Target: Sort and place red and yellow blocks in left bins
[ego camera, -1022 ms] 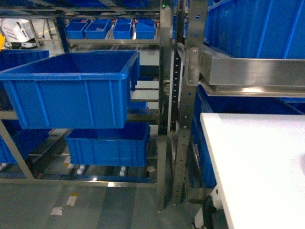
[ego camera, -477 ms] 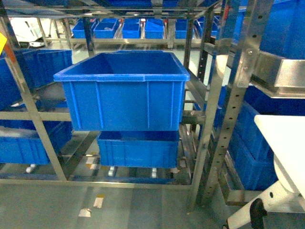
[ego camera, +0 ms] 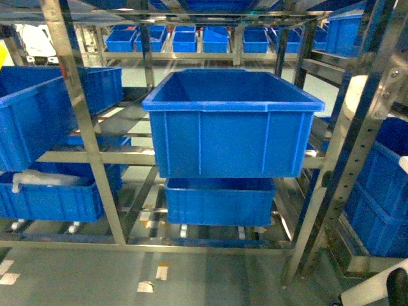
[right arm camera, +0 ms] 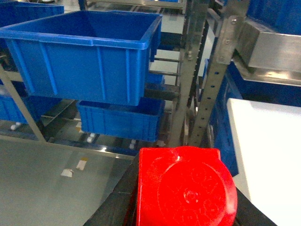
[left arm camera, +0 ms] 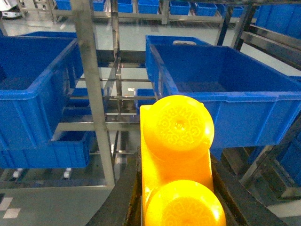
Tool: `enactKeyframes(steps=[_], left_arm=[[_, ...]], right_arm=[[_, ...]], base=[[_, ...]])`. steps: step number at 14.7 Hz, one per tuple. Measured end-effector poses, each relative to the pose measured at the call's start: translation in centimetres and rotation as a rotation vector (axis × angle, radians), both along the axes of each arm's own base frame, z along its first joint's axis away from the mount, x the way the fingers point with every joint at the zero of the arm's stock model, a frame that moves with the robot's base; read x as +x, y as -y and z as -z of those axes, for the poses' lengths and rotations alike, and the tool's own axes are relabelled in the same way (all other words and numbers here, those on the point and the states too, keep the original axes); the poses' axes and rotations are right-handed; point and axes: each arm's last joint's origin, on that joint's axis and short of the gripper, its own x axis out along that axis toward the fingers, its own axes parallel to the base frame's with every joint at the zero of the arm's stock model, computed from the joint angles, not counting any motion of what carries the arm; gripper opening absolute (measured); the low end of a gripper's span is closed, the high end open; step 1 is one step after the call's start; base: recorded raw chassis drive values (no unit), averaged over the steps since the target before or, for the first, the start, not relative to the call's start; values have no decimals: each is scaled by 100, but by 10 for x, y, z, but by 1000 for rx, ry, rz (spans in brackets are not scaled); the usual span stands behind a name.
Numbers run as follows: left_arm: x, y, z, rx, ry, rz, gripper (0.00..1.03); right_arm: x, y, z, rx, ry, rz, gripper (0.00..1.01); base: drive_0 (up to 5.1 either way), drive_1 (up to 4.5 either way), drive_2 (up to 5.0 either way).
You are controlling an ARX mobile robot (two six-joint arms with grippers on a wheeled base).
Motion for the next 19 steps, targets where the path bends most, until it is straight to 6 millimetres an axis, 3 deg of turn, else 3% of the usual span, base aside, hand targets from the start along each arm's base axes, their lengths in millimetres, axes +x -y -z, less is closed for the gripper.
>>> enactKeyframes(steps=[13,19], left_arm=[[0,0,0,-1,3,0,27],[0,0,0,0,0,2,27]], right_arm=[[0,0,0,0,1,0,27],[0,-1,0,1,0,-8,27]], base=[[-471,338,137],[-3,114,-120]])
